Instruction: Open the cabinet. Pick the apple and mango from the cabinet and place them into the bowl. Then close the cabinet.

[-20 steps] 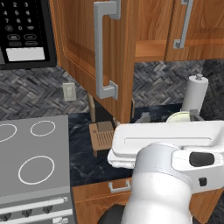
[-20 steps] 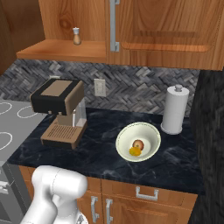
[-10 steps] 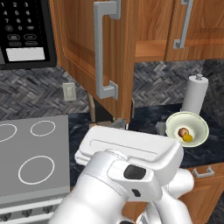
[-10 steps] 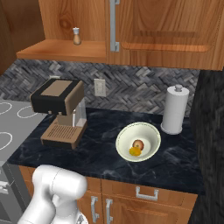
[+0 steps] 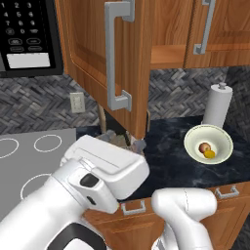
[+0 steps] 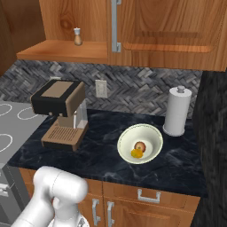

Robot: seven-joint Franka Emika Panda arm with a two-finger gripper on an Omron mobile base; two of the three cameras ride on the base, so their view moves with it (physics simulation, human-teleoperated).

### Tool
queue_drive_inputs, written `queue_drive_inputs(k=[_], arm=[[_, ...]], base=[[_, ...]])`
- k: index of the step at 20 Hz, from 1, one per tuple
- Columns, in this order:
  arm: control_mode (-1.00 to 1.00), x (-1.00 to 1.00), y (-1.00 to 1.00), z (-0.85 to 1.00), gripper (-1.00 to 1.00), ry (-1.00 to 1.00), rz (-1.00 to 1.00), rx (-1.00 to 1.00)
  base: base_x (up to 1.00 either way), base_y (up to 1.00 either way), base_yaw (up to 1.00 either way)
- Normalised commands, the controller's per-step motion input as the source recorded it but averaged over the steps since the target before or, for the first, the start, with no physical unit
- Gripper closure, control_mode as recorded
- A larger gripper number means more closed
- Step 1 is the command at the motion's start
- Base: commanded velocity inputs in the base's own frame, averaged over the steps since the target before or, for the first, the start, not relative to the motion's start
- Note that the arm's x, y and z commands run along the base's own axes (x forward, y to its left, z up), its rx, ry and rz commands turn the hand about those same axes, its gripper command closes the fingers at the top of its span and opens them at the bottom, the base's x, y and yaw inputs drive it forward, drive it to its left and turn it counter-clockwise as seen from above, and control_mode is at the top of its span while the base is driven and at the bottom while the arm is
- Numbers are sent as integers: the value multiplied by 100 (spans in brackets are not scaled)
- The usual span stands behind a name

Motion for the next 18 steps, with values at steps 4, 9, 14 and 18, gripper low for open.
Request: queue_drive_inputs(k=[4,9,14,18], arm=[[-100,60,19,-12,-100,0,-13,0],[-100,69,1,0,-100,0,-3,0],[-100,42,-3,0,-100,0,0,0],[-100,7,-20,0,-100,0,0,0]], base=[[0,0,0],[0,0,0],[0,0,0],[0,0,0]])
